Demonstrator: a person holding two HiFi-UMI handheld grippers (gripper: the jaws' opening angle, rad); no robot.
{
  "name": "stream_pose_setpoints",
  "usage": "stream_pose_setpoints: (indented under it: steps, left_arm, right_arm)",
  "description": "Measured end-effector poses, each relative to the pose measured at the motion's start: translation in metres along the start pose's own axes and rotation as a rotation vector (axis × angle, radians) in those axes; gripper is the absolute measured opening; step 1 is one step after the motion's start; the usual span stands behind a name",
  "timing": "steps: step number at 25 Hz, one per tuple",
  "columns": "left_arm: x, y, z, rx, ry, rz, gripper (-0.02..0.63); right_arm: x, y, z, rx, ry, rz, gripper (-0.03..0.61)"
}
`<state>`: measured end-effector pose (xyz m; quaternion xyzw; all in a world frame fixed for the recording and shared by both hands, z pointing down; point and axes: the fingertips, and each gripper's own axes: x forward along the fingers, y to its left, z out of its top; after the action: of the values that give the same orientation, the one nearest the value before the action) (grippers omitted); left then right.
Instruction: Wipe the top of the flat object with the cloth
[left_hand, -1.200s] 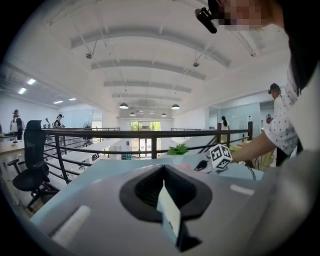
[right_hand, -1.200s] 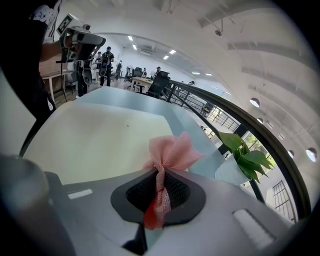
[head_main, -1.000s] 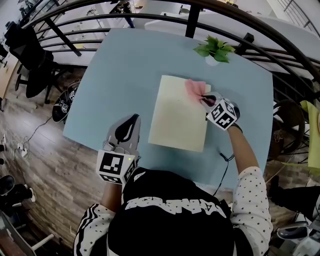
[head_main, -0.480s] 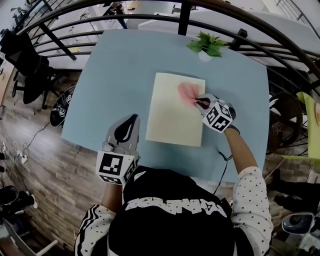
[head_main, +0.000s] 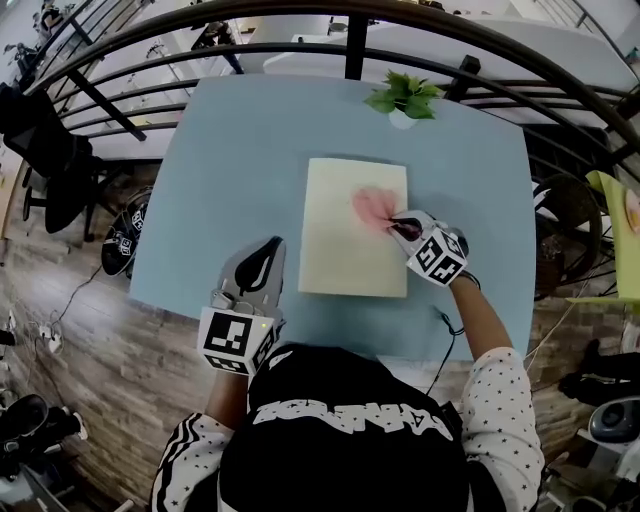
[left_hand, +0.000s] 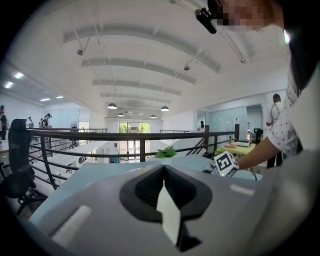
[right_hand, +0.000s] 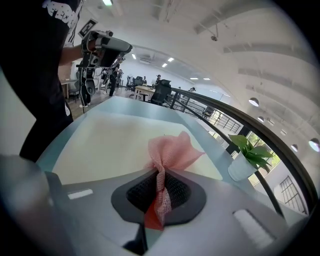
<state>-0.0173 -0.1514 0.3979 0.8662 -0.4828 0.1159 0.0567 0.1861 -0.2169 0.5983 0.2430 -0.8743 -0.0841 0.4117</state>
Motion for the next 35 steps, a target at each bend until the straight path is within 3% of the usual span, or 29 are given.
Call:
stream_pose_setpoints:
  steps: [18,30,35]
  left_arm:
    - [0.022,-0.017,0.021,0.013,-0.034,-0.145,0.0]
    - [0.031,-0.024,0.02,0.008,-0.045,-0.196,0.0]
    - [0.035,-0.026,0.015,-0.001,-0.013,-0.22,0.0]
  right_arm:
    - [-0.031,0.061,0.006,0.082,-0.029,-0.005,0.009]
    - [-0.044,0.091,0.007,0.122,-0.043,-0.021,0.009]
    - [-0.051,0.102,0.008,0.142,-0.047,-0.025,0.009]
